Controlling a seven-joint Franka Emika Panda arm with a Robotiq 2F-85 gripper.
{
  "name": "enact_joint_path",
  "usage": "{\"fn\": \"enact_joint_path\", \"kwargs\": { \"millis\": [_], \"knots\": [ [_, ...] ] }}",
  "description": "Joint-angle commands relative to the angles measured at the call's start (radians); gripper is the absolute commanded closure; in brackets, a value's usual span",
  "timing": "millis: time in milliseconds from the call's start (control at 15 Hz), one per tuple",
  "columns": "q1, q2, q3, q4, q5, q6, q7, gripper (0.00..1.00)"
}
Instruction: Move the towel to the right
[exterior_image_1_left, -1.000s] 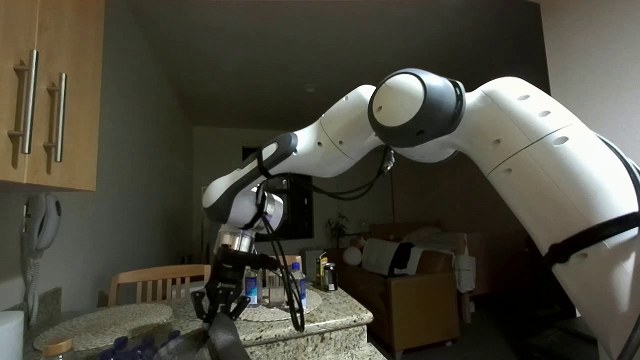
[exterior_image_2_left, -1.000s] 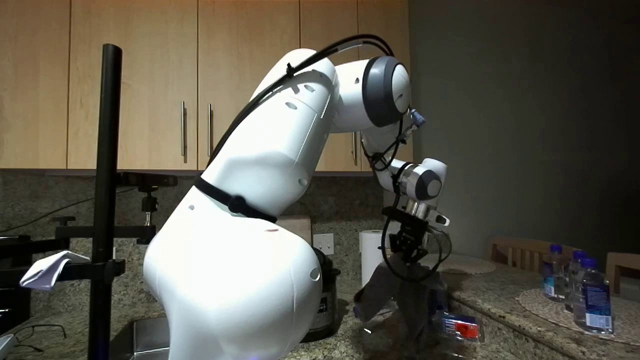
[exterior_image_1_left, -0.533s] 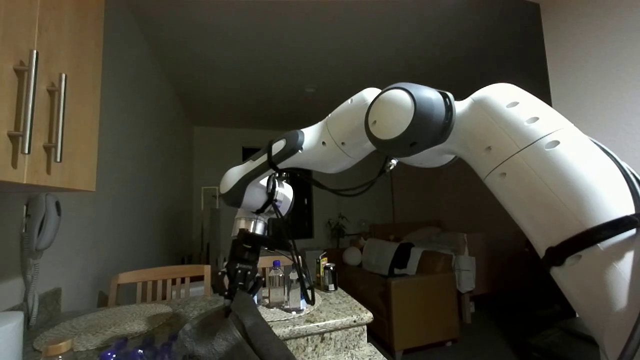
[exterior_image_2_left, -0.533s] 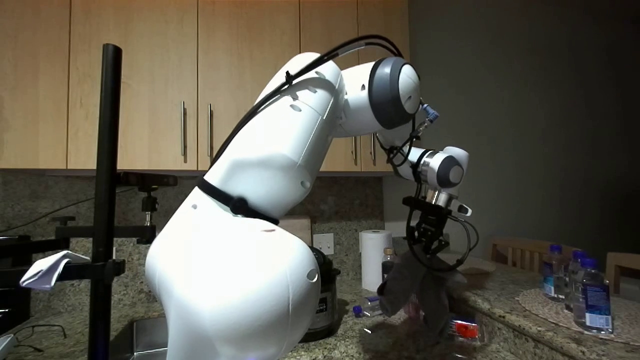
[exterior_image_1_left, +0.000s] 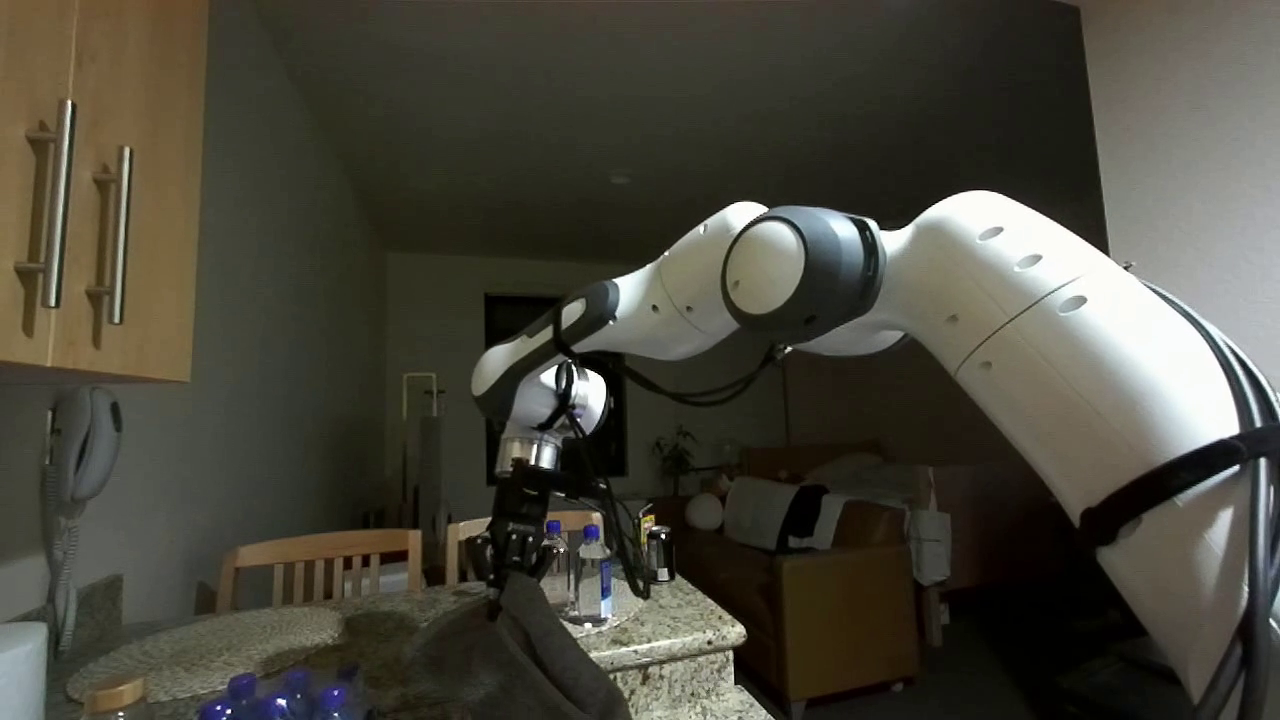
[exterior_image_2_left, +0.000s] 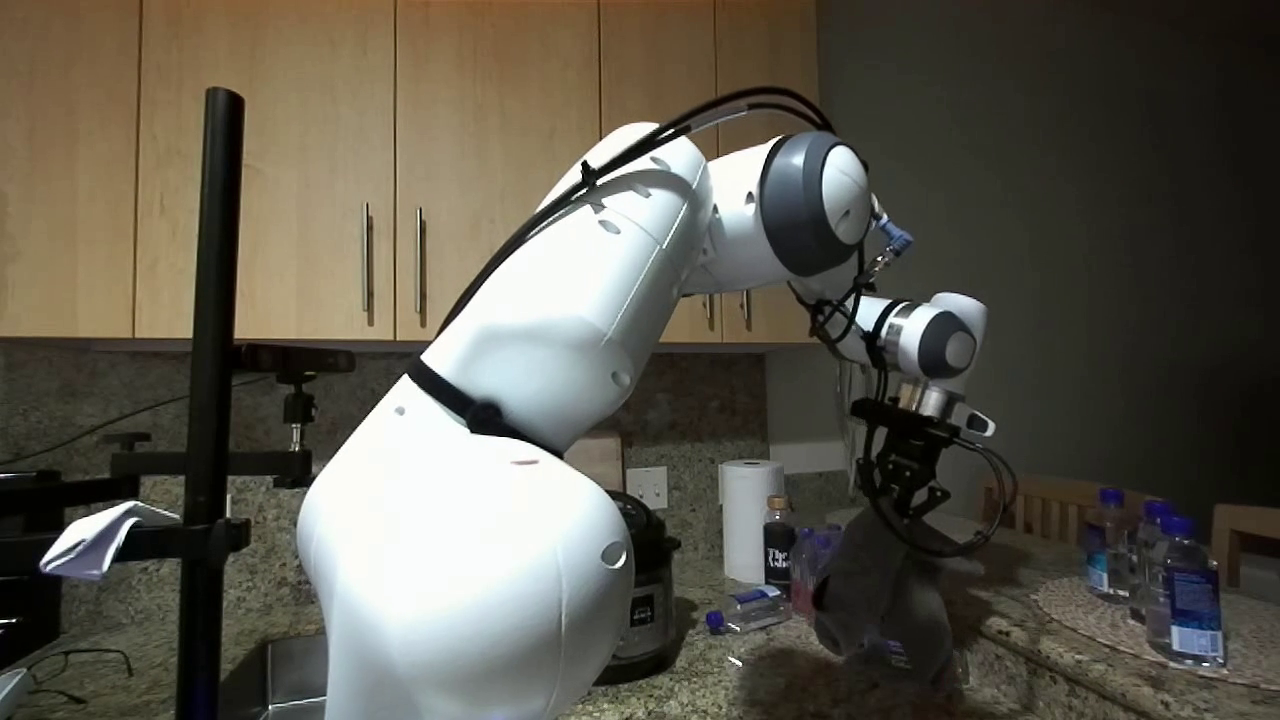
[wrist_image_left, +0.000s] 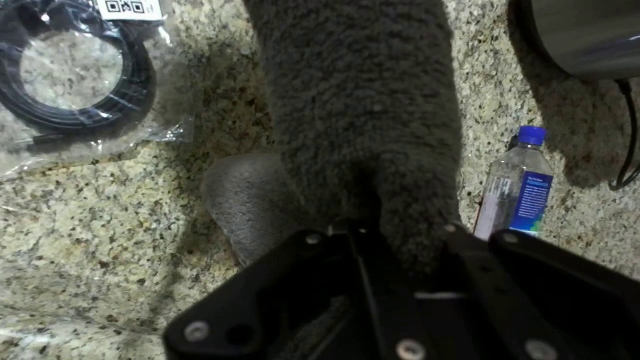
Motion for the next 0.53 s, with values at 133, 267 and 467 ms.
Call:
{"fn": "enact_joint_path", "kwargs": {
  "millis": [133,267,467],
  "knots": [
    [-0.06,-0.043,-0.012,-0.031,-0.028,-0.025,-0.111,0.89],
    [-0.077,-0.053,-0.027,-0.047,-0.044,-0.034,-0.117,0.89],
    [-0.09,-0.054,-0.057,-0.073,-0.114,-0.066,-0.141,0.9]
  ]
}}
